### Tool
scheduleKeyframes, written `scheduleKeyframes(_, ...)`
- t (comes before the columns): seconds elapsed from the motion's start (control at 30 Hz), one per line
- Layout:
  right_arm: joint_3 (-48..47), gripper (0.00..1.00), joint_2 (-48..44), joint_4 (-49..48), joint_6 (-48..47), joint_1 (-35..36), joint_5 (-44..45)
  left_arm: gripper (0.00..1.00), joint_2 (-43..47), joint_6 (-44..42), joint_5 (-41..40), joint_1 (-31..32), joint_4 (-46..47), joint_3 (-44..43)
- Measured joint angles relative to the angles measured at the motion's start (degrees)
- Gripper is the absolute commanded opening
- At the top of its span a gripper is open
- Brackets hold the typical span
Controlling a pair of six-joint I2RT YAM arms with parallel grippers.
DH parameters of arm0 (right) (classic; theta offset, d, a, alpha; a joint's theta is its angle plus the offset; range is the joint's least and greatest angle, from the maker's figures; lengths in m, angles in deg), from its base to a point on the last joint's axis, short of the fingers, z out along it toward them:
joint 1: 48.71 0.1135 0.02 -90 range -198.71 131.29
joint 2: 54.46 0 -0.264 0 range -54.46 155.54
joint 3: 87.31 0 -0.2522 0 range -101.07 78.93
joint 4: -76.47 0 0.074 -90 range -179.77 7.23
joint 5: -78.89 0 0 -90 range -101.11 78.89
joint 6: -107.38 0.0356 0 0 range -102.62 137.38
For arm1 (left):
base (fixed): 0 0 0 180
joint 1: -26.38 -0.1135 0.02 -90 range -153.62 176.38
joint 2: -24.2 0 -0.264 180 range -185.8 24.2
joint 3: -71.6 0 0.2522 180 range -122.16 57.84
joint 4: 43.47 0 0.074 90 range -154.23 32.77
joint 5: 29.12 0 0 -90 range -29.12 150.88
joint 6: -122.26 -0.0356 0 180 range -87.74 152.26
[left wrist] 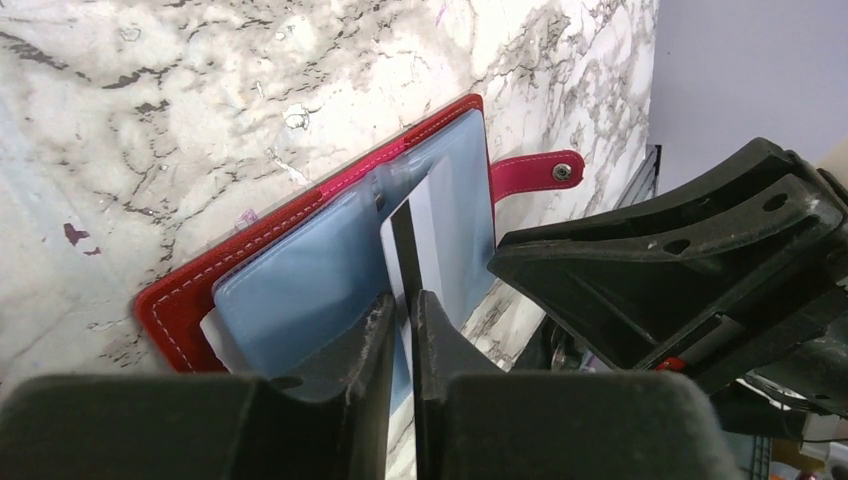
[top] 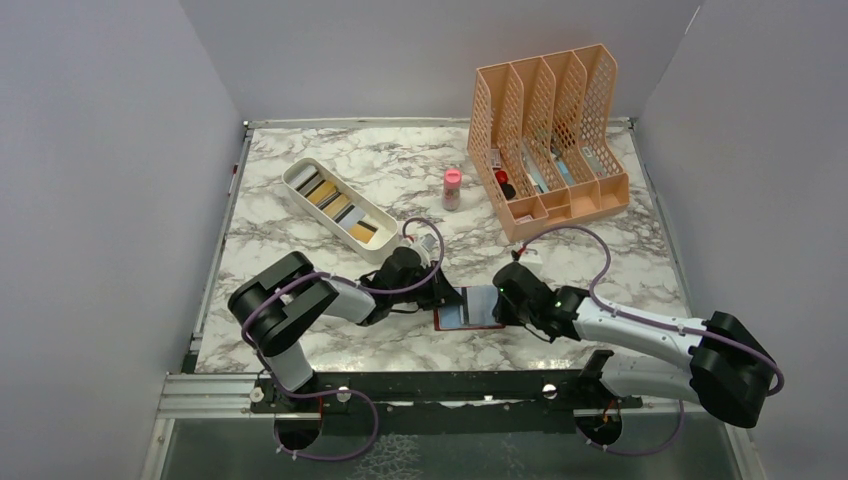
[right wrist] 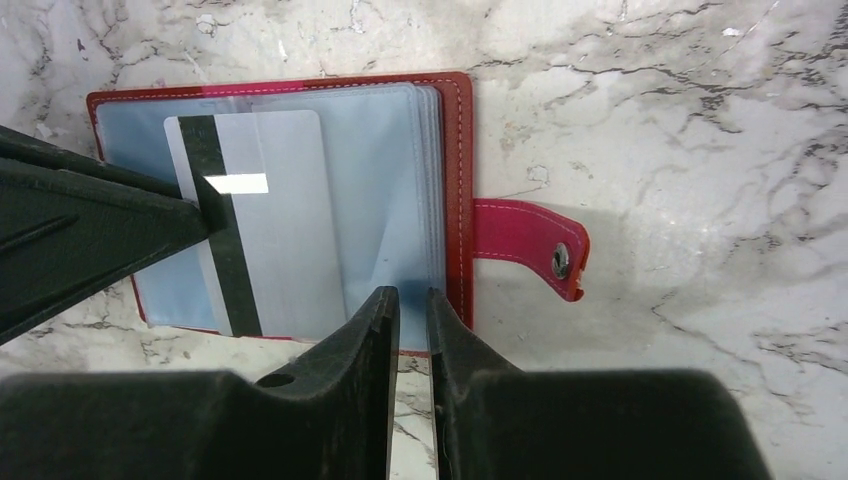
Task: Put the credit cards into the card holder
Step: Insert the credit card into the card holder.
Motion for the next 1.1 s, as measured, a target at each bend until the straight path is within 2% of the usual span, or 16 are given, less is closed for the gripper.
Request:
scheduleKeyframes(0.13,-1.14,0.29,0.00,1.77,-0.13,-0.37,0.96,0.27,-0.02,-0.79,-0.04,0.13,-0.39,-0.22)
scheduleKeyframes(0.27,-2.80,0.32,0.15,3.06,-0.46,-1.75,1.95,0.30,-0.02,-1.77,-0.09,0.13,-1.09,-0.59)
scheduleKeyframes(0.6,-1.57,0.32,1.99,1.88,-0.72,-5.16,0.68,0.29,-0.02,-3.21,-0.26,0.24,-2.14,-1.55)
scheduleKeyframes(1.1,0.20,0.28,2.64,-2.75,-0.50,-5.62,-3.76,0.29,-4.13,-2.97,-2.16,2.89,-2.95,-5.81)
